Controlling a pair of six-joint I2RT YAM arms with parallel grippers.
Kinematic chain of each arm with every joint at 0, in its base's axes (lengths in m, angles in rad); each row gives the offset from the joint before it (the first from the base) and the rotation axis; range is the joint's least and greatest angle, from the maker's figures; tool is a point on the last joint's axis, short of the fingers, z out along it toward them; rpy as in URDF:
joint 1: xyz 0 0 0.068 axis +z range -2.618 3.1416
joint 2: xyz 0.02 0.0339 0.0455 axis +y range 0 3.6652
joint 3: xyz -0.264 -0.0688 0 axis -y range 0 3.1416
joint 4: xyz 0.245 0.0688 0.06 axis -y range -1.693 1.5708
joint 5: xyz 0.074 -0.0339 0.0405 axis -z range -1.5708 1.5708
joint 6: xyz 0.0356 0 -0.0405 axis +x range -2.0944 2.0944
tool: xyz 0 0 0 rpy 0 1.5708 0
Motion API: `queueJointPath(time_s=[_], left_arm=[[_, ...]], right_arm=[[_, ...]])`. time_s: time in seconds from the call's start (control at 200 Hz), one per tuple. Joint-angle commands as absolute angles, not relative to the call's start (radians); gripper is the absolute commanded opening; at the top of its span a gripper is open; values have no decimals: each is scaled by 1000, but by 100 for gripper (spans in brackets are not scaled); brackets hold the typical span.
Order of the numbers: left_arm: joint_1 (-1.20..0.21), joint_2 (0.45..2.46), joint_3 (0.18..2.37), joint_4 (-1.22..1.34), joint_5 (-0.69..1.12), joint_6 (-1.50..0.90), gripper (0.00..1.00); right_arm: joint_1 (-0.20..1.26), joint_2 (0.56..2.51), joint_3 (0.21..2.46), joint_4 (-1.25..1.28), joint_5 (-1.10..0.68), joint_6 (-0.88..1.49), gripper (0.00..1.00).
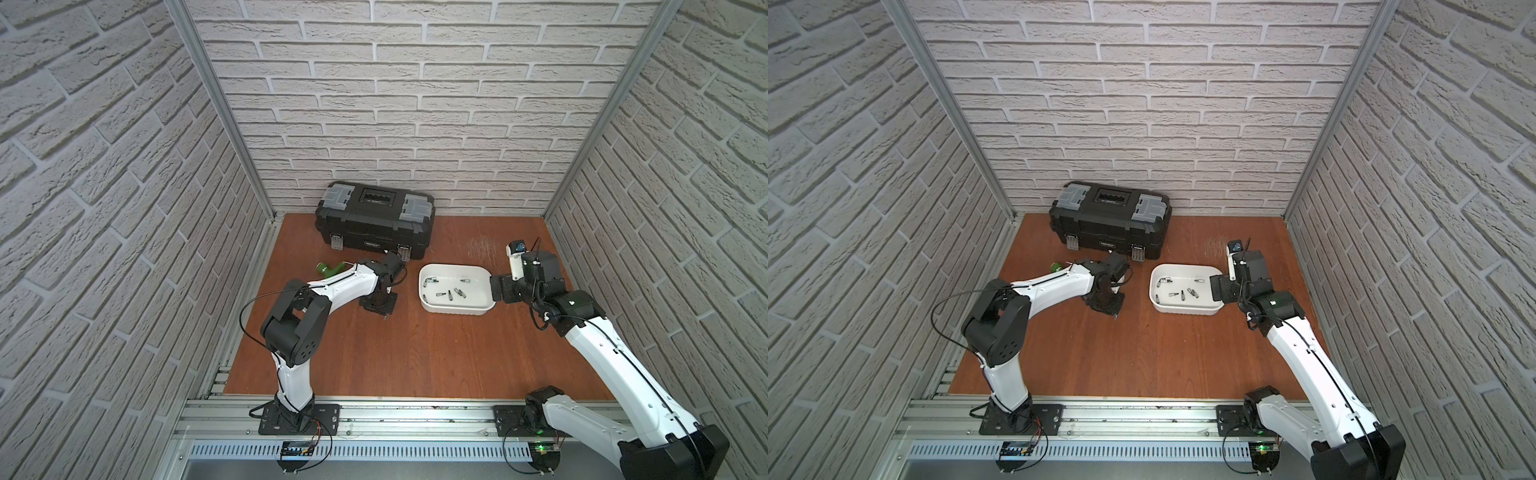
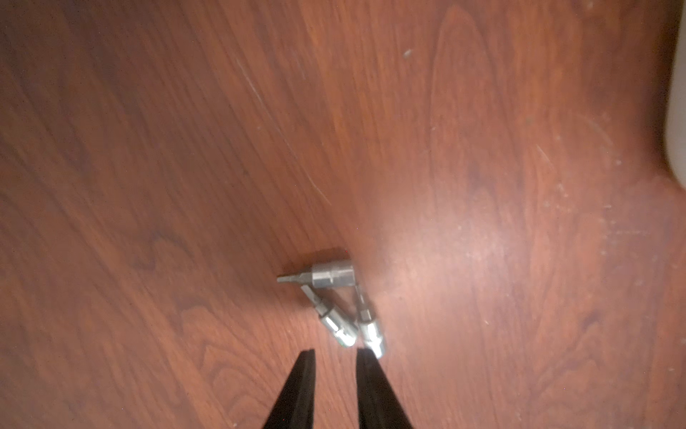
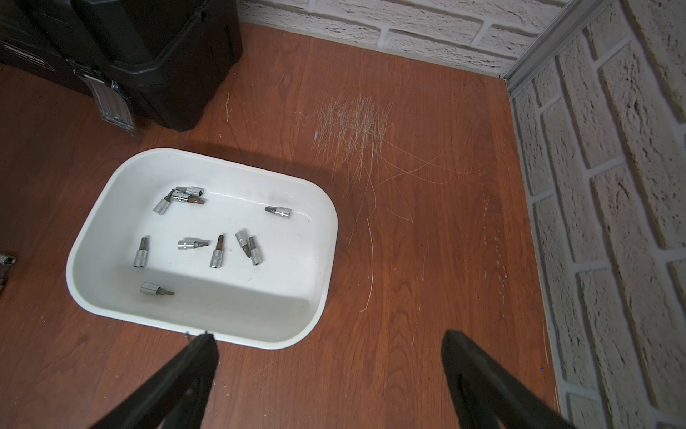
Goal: Put the bit on the desktop into the storage box
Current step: Pick up the screwdriver bit from the center of the board.
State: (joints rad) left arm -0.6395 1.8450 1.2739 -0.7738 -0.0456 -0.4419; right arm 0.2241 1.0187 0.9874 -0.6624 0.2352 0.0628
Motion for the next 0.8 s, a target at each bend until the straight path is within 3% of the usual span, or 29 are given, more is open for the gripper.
queueJointPath(time_s=[0.0, 0.795], left_arm=[[-631, 1854, 1270, -764, -55, -440, 23], [-626, 1883, 1246, -738, -46, -445, 23]], right_arm=[[213, 1003, 976, -635, 250, 53, 99], [213, 1000, 974, -634, 250, 55, 99]])
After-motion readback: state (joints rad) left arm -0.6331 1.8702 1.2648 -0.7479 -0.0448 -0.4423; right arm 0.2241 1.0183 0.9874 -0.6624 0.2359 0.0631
